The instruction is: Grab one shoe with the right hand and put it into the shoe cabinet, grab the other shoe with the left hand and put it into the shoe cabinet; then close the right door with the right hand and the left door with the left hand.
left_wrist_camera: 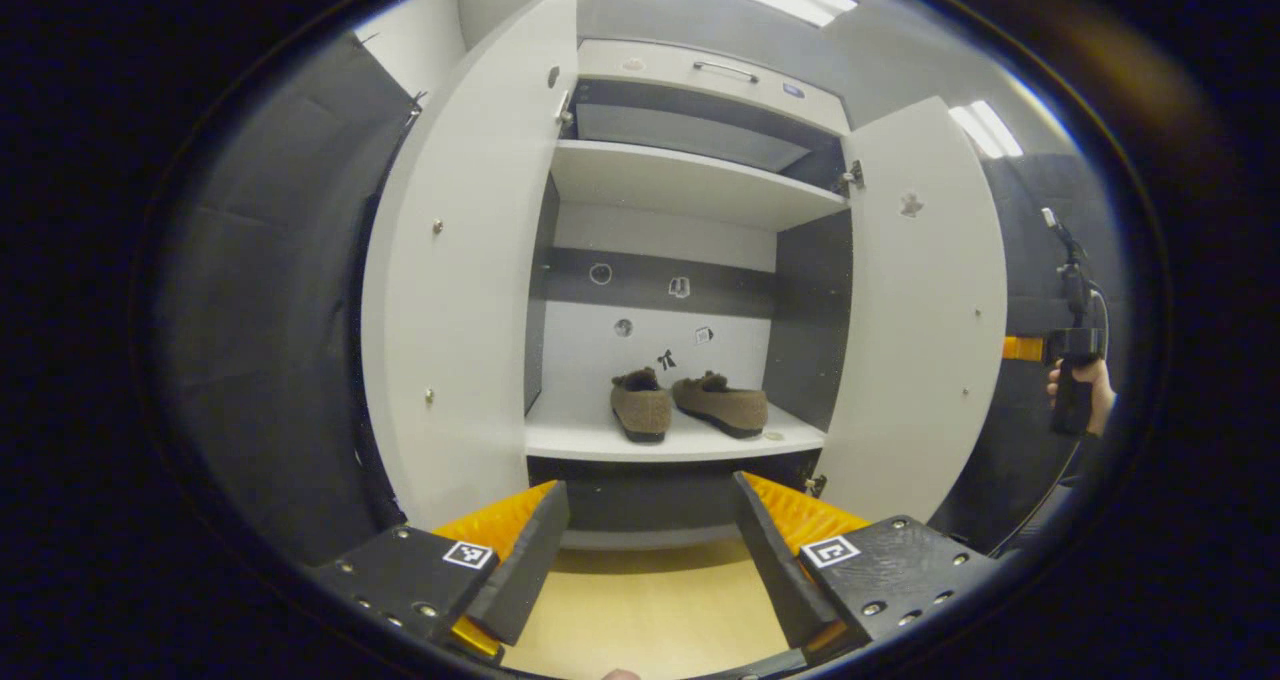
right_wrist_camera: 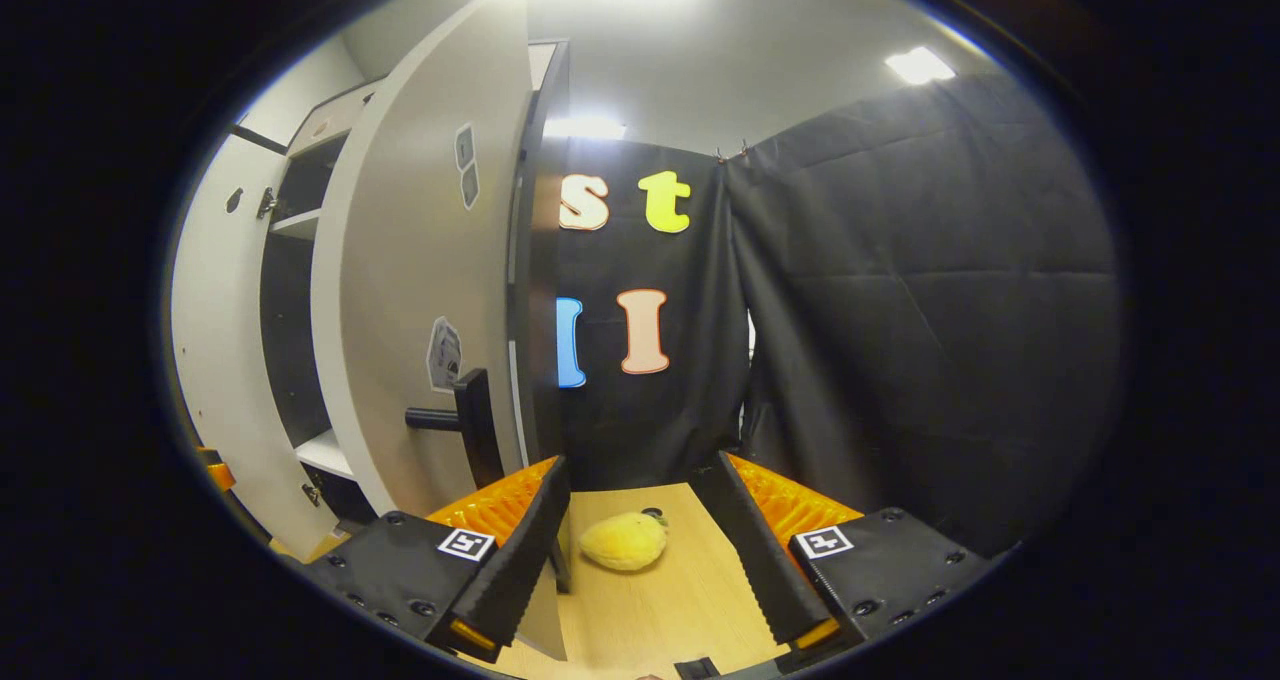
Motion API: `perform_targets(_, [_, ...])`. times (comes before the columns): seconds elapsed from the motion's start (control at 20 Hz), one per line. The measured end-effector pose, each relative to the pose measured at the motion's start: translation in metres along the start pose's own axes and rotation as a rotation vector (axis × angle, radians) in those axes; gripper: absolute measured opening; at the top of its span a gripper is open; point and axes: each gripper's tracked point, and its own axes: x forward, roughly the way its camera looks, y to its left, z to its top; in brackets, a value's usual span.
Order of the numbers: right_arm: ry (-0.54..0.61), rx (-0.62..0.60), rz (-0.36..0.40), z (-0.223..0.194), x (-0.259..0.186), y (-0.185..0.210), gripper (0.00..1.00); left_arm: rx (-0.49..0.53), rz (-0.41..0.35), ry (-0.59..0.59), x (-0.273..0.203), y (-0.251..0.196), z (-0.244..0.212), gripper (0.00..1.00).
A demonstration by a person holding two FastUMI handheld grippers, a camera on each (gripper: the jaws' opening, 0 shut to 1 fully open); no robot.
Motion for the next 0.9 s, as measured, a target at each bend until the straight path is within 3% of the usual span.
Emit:
perform_targets(0.2, [-0.016,0.014,0.038,-0.001,-0.001,0.019,0.9,0.024,0.003,-0.024,-0.013,0.007,0.005,0.95])
perform_targets(0.5, [-0.03,-0.006,0.129,0.001,-0.01,0.071,0.89,-0.002,0.042,-0.018,-0.029,0.025,-0.001,0.95])
perform_targets(0.55, [-0.034,-0.006,0.15,0.001,-0.009,0.08,0.93,-0.003,0.053,-0.013,-0.032,0.028,-0.003,0.95])
perform_targets(0.75, [-0.064,-0.058,0.179,0.008,-0.003,0.111,0.89,-0.043,0.052,0.011,-0.043,0.031,-0.011,0.95])
perform_targets(0.9, [-0.069,-0.007,0.241,0.004,0.001,0.146,0.93,-0.049,0.075,0.018,-0.051,0.037,-0.013,0.95])
